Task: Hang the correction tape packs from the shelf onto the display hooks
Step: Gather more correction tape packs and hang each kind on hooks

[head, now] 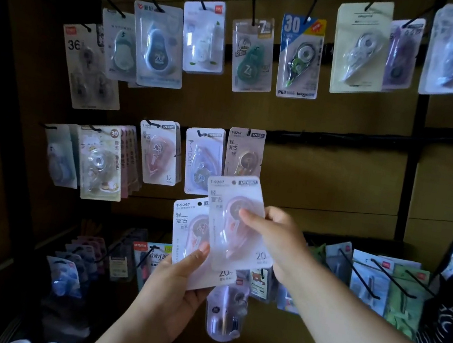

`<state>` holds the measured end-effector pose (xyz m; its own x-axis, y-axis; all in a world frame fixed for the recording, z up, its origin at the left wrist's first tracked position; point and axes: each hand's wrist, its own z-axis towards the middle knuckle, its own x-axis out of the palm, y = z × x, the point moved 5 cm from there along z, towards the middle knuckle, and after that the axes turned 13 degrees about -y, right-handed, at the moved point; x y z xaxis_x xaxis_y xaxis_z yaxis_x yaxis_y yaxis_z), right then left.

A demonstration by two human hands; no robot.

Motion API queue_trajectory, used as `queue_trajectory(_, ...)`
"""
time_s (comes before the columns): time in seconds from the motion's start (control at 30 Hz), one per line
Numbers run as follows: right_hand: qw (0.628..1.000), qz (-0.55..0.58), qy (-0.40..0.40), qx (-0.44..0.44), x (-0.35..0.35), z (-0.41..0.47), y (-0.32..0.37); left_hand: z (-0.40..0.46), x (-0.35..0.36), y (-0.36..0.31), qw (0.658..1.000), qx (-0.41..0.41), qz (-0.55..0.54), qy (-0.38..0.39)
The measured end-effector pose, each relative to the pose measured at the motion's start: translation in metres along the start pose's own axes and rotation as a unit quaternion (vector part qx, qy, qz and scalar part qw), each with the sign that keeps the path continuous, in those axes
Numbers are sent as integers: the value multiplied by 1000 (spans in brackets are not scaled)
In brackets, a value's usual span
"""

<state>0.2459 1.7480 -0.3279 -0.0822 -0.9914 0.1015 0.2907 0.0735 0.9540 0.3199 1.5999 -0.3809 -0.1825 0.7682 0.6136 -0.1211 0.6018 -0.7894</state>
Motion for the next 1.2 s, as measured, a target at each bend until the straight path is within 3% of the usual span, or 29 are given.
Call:
queue_trajectory(0.33, 990, 36, -74, -110, -1, 36, 77, 0, -5, -1, 1000, 6, 16, -15)
queue_trajectory(0.73, 987, 19, -127, -95, 8, 52, 63, 3, -8, 0, 1000, -1, 10, -18)
queue_trajectory(1.2, 982, -98, -150, -59, 23, 103, 53, 9, -10, 4, 1000, 1, 7, -26)
